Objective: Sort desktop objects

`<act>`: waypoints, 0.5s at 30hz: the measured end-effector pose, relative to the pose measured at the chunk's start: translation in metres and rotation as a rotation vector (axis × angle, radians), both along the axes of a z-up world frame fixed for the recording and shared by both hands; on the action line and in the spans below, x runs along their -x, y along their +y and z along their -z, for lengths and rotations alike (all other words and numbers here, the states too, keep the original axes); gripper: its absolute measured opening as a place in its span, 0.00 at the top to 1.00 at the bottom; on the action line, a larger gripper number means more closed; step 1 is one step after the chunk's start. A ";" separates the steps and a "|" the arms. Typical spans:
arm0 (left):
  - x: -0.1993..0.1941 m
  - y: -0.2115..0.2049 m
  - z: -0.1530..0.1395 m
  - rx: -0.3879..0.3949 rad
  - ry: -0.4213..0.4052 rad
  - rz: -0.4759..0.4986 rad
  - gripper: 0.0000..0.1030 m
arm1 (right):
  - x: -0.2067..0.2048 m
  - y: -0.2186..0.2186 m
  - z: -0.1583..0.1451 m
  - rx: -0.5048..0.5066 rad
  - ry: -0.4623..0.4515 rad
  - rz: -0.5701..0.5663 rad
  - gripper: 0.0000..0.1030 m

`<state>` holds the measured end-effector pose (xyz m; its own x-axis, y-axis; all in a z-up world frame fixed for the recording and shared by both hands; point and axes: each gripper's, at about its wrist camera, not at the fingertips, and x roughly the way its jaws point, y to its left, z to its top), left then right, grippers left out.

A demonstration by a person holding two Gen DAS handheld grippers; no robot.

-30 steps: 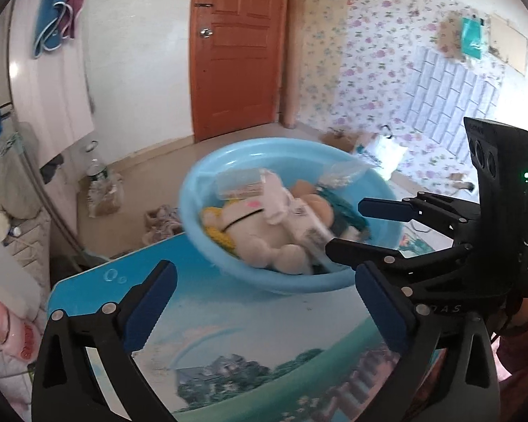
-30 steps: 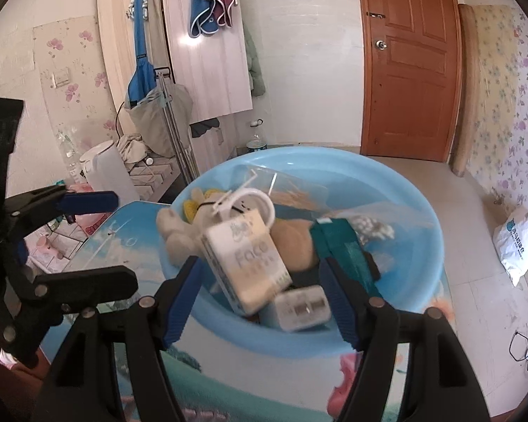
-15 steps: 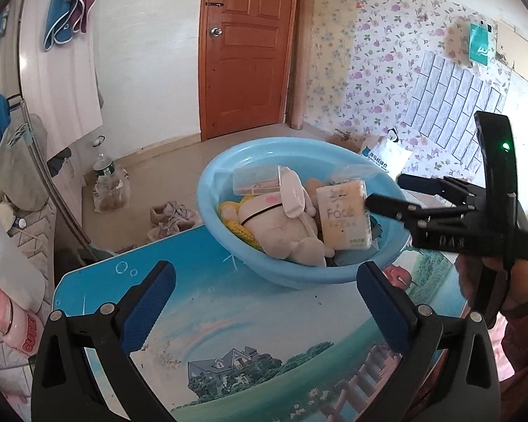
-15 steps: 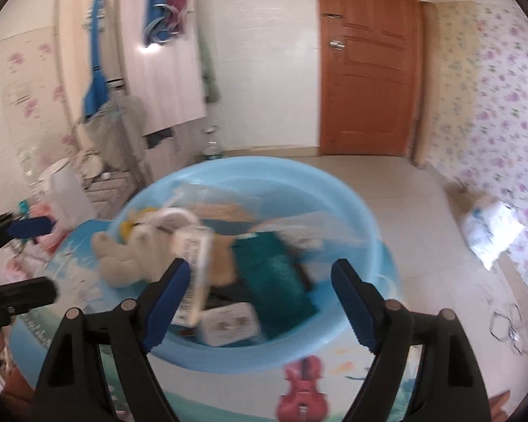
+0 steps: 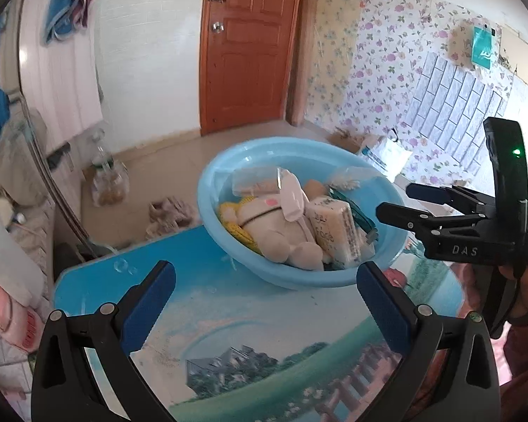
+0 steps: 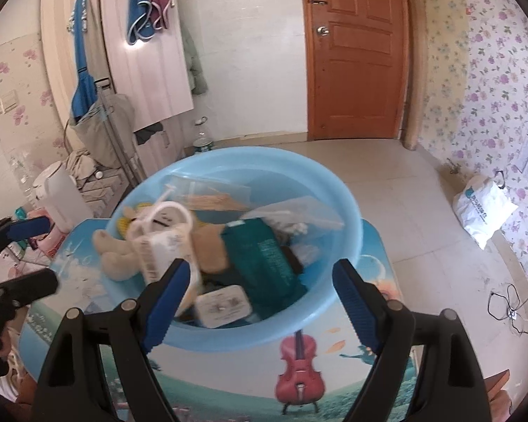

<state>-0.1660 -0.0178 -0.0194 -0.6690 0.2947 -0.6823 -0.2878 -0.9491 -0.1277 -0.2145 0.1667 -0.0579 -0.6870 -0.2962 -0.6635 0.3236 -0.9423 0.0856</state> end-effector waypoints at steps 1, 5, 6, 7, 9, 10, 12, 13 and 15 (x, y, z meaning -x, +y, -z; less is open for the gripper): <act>0.003 -0.001 0.001 -0.015 -0.024 -0.001 0.00 | -0.001 -0.002 -0.002 0.003 0.002 -0.005 0.18; 0.012 -0.007 -0.002 -0.018 -0.070 -0.069 0.00 | -0.003 -0.010 -0.011 0.006 -0.001 -0.017 0.11; 0.014 -0.008 -0.002 -0.022 -0.086 -0.079 0.00 | -0.003 -0.012 -0.013 0.000 -0.005 -0.020 0.04; 0.018 -0.010 -0.001 -0.033 -0.129 -0.087 0.00 | -0.003 -0.015 -0.016 -0.008 -0.006 -0.020 0.01; 0.023 -0.013 0.002 -0.057 -0.196 -0.110 0.00 | -0.003 -0.016 -0.020 -0.006 -0.009 -0.016 0.00; 0.026 -0.016 0.003 -0.068 -0.224 -0.129 0.00 | -0.002 -0.019 -0.022 0.001 -0.016 -0.017 0.00; 0.029 -0.021 0.003 -0.077 -0.247 -0.164 0.00 | -0.001 -0.020 -0.025 0.010 -0.024 -0.017 0.00; 0.029 -0.022 0.002 -0.066 -0.249 -0.189 0.00 | -0.001 -0.021 -0.027 0.012 -0.025 -0.014 0.00; 0.028 -0.023 -0.001 -0.027 -0.238 -0.235 0.00 | 0.000 -0.023 -0.031 0.007 -0.027 -0.007 0.00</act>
<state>-0.1943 -0.0408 -0.0180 -0.5433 0.1716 -0.8218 -0.0204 -0.9813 -0.1915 -0.2143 0.1436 -0.0266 -0.6666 -0.3053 -0.6800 0.3275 -0.9395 0.1008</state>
